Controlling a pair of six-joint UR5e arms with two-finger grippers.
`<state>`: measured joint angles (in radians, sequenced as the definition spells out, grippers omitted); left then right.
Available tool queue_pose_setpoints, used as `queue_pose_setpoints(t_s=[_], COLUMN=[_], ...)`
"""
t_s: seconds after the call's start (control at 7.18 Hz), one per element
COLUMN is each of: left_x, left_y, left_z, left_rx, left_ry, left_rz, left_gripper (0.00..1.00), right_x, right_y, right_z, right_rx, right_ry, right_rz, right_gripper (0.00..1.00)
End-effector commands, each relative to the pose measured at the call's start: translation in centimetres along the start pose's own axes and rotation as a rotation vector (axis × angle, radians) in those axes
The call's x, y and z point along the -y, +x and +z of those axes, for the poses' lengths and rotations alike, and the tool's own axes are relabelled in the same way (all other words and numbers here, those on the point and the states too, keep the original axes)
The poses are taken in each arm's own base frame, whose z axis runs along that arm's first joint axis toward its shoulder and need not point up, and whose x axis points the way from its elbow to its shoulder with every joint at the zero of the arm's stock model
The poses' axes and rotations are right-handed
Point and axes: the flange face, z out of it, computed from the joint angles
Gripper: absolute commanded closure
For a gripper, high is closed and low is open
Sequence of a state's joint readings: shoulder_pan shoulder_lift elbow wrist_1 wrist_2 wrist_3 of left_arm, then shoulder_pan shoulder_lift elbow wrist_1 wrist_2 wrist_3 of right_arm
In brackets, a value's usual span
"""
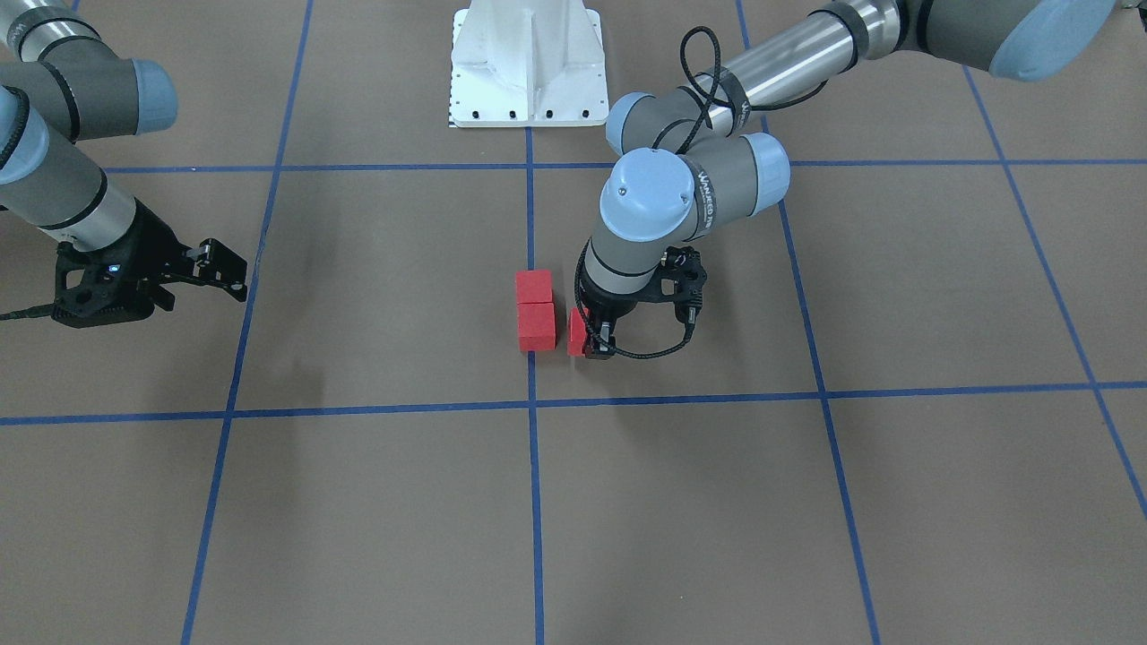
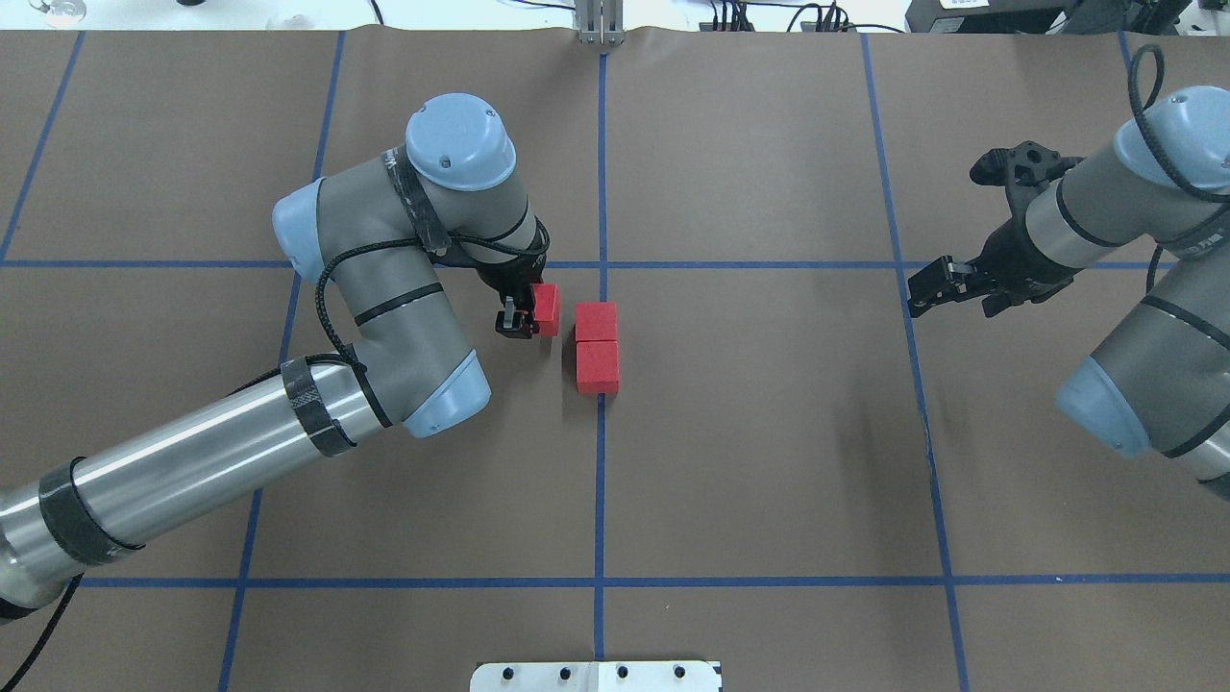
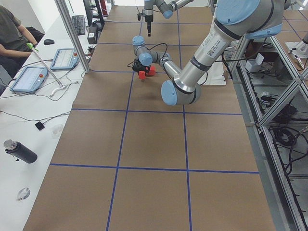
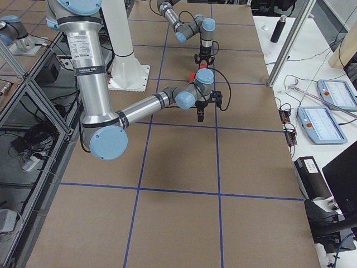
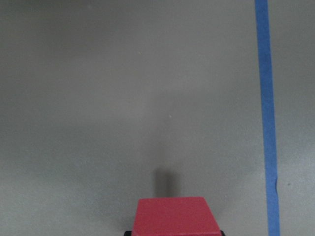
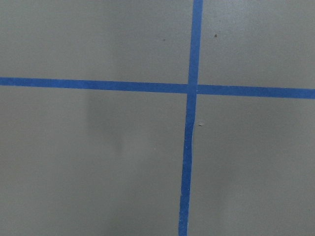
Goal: Form red blocks into L shape at center
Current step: 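Lower the cube beside the farther cube of the row with the left gripper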
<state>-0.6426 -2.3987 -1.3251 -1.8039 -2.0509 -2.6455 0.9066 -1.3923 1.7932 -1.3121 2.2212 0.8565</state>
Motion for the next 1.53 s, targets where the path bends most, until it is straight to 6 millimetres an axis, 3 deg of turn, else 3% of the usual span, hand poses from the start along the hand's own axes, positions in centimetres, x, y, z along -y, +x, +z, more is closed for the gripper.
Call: queue_pose_setpoints(t_s=[0.0,1.39], left_x=[-0.2,-1.0], left_y=[-0.1,-1.1], left_z=[0.2,1.2], left_rx=[-0.002,0.018], left_ry=[-0.011,-0.007], left_rz=[-0.049,-0.114], left_gripper=[1.00,1.00], right_x=[0.0,-0.1], right_y=[0.0,0.0], right_z=[0.0,-0.1], right_rx=[0.001,0.000], right_ry=[0.001,0.000], right_rz=[0.005,0.007], right_gripper=[0.00,0.00])
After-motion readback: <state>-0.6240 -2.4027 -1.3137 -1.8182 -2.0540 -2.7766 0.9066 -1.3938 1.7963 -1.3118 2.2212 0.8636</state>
